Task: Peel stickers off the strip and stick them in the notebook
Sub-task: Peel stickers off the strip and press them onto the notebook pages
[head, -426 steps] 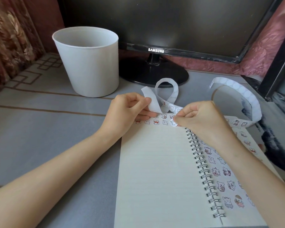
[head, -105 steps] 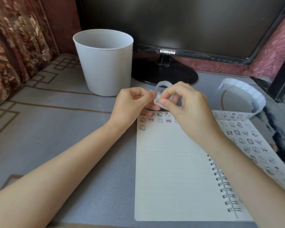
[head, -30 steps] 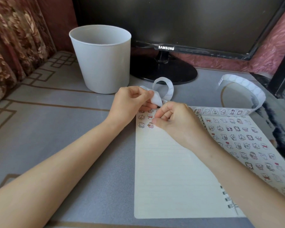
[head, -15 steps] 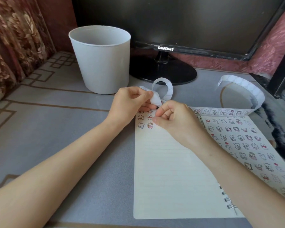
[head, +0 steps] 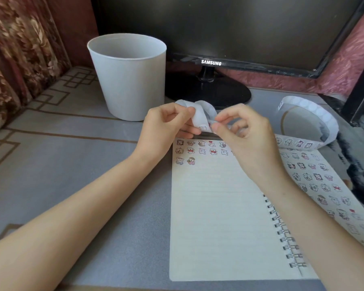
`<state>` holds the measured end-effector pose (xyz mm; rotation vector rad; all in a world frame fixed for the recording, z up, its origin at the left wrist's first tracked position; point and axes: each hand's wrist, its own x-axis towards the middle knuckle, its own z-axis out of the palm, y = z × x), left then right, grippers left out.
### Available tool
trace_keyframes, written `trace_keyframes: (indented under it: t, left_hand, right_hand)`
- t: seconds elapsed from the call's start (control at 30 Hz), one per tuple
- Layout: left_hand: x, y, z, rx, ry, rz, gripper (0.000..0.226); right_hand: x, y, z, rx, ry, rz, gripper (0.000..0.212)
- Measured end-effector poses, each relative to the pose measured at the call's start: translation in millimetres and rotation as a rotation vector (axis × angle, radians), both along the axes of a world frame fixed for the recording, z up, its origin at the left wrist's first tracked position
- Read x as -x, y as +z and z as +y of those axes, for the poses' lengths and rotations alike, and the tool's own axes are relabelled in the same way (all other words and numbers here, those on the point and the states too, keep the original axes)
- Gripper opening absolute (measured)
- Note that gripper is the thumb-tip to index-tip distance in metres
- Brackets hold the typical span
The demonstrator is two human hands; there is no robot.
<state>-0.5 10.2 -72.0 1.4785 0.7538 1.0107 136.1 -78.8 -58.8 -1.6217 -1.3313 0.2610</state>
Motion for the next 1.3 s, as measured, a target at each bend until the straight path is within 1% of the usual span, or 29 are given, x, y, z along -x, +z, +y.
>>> trace_keyframes:
  t: [0.07,0.13,0.4,0.53,0.7,0.87,1.0,1.17,1.3]
  left_hand:
    - [-0.2,1.2,-1.3,-0.013,-0.002,-0.012,0.020]
    - [-0.5,2.0,-2.5,-0.023,-0.006,-0.019,0.022]
    - [-1.4,3.7,-4.3,-0.021,-0.034,-0.058,0.023]
    - [-0.2,3.3,-3.0,-0.032,-0.075,-0.018,0.026]
    - [-1.7,-1.4,-4.7,-0.064,-0.132,0.079,0.021]
    - [-1.2,-0.6,-6.3,-0.077,-0.120,0.060,0.015]
    - [-1.1,-0.3,-6.9,-0.099,-0.120,0.082,0.014]
    - [-1.2,-1.3,-6.7,-0.105,-0.110,0.105,0.016]
    - [-1.4,-2.8,-5.8,-0.088,-0.092,0.117,0.016]
  right_hand:
    - [0.6,-0.2,0.2,0.005,0.012,-0.048,0.009]
    - [2.5,-0.9,0.9,0.007,0.022,-0.048,0.011]
    - [4.2,-0.8,2.1,-0.033,0.016,-0.044,0.008]
    - [3.2,0.2,2.7,-0.062,-0.005,-0.008,0.007]
    - [3.1,1.8,1.4,-0.069,0.016,0.006,0.009]
    - [2.9,1.3,1.3,-0.044,0.011,-0.010,0.010]
    - [2.4,0.9,2.1,-0.014,0.003,-0.022,0.008]
    - [0.9,-0.2,1.4,0.032,-0.011,-0.109,0.005]
    - [0.4,-2.0,1.9,0.001,-0.009,-0.223,0.004]
